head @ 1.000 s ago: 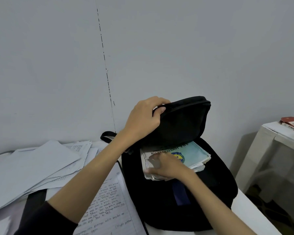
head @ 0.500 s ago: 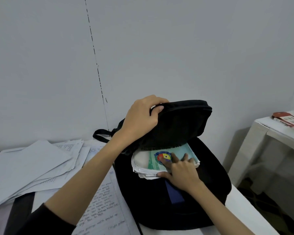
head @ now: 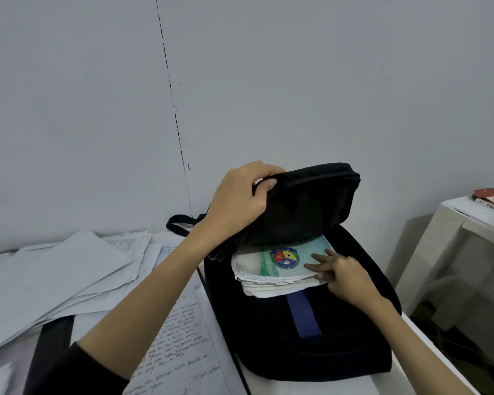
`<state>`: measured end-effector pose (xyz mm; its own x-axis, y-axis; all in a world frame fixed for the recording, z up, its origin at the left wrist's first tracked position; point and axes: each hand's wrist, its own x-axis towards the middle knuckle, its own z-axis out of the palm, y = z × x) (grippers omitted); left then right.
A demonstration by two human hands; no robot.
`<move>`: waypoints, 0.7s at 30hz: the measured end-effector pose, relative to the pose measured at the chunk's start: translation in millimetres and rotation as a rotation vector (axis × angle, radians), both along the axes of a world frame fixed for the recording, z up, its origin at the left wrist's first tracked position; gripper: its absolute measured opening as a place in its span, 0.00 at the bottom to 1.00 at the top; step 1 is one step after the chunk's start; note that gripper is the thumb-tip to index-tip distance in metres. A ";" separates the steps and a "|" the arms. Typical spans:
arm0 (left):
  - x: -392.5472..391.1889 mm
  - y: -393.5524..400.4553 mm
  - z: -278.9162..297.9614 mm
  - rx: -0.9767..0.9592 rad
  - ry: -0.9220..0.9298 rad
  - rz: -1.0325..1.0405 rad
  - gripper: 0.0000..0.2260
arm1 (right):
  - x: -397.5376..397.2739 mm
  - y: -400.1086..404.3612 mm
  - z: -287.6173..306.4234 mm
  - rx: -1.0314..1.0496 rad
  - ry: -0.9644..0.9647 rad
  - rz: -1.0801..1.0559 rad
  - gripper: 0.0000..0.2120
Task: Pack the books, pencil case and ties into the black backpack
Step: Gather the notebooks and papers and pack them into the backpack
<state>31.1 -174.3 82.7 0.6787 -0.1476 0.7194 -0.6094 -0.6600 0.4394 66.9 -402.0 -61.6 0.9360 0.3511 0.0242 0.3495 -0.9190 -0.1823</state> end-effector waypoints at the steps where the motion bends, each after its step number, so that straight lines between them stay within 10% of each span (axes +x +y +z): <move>1: 1.3 0.3 -1.1 -0.004 -0.002 0.000 0.11 | 0.8 -0.9 -2.3 0.028 0.002 0.002 0.19; 8: 2.1 0.2 -10.7 0.001 0.063 0.014 0.11 | -9.0 3.7 -7.7 0.022 -0.160 -0.051 0.18; 15: -0.8 31.2 -49.2 -0.133 0.392 0.150 0.10 | -53.2 53.2 40.9 0.633 -0.866 0.182 0.09; 21: -32.9 74.8 -83.4 -0.259 0.658 0.124 0.07 | -49.7 121.6 45.2 0.694 -0.803 0.296 0.09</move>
